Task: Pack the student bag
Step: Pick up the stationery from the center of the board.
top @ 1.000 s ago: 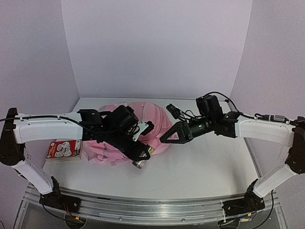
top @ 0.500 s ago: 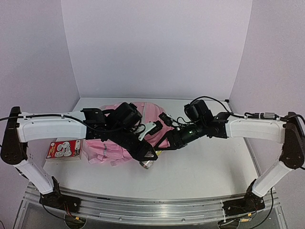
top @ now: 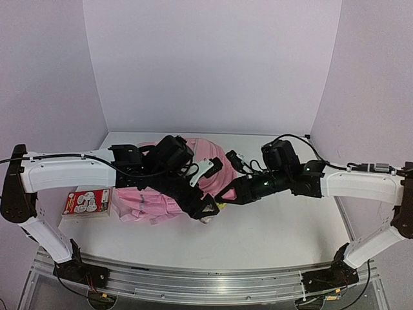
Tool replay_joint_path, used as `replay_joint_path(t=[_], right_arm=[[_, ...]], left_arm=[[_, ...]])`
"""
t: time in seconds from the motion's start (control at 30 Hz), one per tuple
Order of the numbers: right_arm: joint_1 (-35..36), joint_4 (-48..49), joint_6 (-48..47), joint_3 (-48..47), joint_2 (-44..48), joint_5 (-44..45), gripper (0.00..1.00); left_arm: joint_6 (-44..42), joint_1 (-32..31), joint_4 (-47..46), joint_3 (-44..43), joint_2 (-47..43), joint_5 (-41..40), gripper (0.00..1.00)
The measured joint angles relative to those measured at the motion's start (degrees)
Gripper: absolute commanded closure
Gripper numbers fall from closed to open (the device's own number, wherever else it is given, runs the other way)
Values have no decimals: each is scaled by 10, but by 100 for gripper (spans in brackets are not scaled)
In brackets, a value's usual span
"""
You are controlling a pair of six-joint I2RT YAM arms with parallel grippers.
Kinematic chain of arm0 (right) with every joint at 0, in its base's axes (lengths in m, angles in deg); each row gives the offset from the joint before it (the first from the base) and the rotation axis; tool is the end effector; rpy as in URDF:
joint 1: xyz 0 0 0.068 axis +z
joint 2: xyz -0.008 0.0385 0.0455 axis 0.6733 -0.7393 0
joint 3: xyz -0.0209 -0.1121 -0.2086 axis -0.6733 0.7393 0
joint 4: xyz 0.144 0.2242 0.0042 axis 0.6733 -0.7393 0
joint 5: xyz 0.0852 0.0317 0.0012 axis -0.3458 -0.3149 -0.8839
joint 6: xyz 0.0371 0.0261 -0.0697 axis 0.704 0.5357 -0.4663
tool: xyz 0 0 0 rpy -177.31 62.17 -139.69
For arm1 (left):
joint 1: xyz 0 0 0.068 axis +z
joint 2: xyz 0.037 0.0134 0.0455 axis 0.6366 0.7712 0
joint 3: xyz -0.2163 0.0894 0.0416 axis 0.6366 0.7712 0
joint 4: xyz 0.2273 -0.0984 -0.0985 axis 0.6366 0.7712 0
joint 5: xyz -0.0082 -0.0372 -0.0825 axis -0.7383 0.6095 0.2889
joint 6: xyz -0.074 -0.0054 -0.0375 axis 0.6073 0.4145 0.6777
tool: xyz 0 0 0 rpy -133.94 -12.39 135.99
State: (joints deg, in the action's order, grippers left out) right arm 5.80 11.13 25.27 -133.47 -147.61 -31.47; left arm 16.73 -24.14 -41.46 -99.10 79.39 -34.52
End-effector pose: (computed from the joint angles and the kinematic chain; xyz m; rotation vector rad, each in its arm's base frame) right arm 0.2123 0.2860 0.2083 -0.7419 2.1908 1.2235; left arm 0.1561 -0.3451 0.2246 1.2066 2.2049 -0.8007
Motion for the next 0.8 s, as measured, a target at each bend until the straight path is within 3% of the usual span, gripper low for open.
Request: replay_joint_path(t=[0.13, 0.27, 0.5, 0.57, 0.63, 0.7, 0.8], right_arm=[[-14, -28, 20, 40, 63, 104, 100], [-39, -55, 47, 68, 119, 202, 100], [-54, -76, 75, 76, 142, 306, 100], [-58, -77, 81, 76, 141, 320, 100], [-63, -77, 86, 76, 137, 330, 100], [-67, -77, 89, 76, 130, 336, 100], [-70, -78, 92, 76, 120, 341, 100]], left_arm=[[30, 1, -4, -34, -9, -110, 1], [54, 2, 24, -151, 34, -233, 0], [75, 7, 186, -567, 350, -416, 0], [77, 10, 236, -646, 434, -448, 0], [78, 14, 278, -667, 486, -466, 1], [75, 21, 300, -634, 495, -475, 2], [82, 30, 319, -606, 498, -499, 13]])
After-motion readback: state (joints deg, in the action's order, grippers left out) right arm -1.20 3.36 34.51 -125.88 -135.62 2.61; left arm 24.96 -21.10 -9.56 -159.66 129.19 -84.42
